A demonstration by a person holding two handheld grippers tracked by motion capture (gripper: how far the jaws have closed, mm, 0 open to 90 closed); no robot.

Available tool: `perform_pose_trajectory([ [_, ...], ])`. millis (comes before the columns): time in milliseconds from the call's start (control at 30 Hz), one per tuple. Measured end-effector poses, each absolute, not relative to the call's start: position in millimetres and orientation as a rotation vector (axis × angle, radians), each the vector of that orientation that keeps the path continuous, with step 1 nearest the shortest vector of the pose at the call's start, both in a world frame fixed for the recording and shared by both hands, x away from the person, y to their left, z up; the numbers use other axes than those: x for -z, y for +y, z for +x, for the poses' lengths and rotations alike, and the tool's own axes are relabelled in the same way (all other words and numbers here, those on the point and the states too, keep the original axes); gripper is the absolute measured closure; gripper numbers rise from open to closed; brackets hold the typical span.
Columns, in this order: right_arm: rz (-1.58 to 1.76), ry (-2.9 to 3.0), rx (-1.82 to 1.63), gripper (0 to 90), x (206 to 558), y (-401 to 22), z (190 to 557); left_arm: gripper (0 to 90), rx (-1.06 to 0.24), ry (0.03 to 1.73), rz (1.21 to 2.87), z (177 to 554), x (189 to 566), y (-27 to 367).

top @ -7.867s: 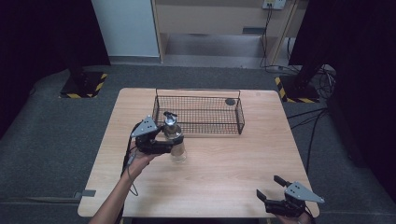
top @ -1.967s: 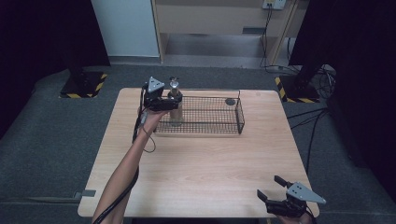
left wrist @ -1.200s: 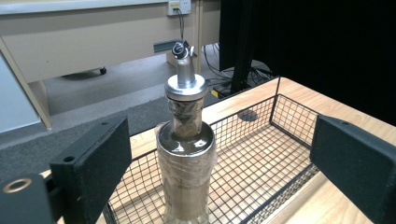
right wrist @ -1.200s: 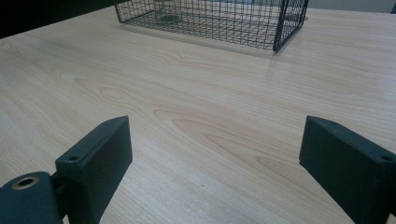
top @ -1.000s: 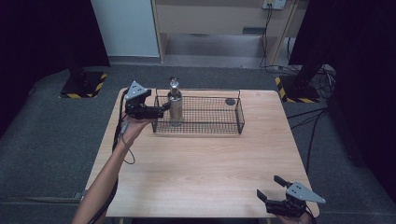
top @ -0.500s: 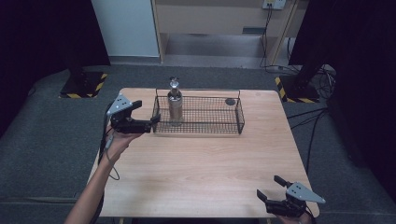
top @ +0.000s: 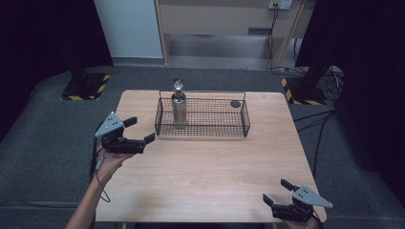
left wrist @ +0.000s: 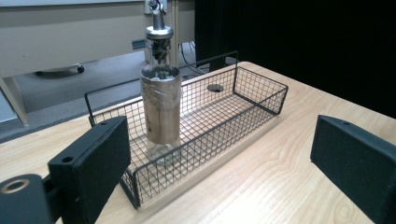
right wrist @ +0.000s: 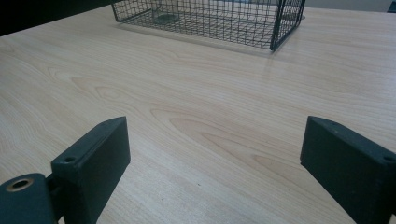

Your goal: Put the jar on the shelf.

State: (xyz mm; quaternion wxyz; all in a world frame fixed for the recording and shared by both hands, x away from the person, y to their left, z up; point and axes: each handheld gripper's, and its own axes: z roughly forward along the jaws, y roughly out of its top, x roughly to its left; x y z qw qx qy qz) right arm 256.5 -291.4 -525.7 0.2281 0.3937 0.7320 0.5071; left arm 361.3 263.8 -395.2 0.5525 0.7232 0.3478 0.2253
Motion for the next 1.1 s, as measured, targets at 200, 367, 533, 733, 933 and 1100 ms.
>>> perform_pose_trajectory([
  [200, 1.086, 2.014, -1.394, 7.9, 525.4, -291.0, 256.1, 3.8, -0.535, 0.809, 1.716, 344.9, 405.8, 266.1],
  [367, 1.089, 2.012, -1.39, 7.8, 525.4, -290.8, 256.4, 3.9, -0.513, 0.801, 1.709, 333.0, 415.1, 267.6],
  [533, 1.083, 2.013, -1.385, 7.7, 524.8, -290.5, 255.6, 3.9, -0.499, 0.793, 1.711, 321.8, 423.2, 268.8],
  [733, 1.078, 2.013, -1.379, 7.7, 524.0, -289.8, 254.9, 3.9, -0.51, 0.779, 1.723, 305.7, 433.5, 268.7],
  [933, 1.082, 2.011, -1.371, 7.6, 524.1, -289.5, 255.1, 3.9, -0.528, 0.779, 1.734, 290.9, 445.3, 268.6],
  [1100, 1.081, 2.015, -1.366, 7.7, 524.3, -289.0, 255.1, 3.9, -0.513, 0.792, 1.734, 281.2, 459.4, 271.4],
])
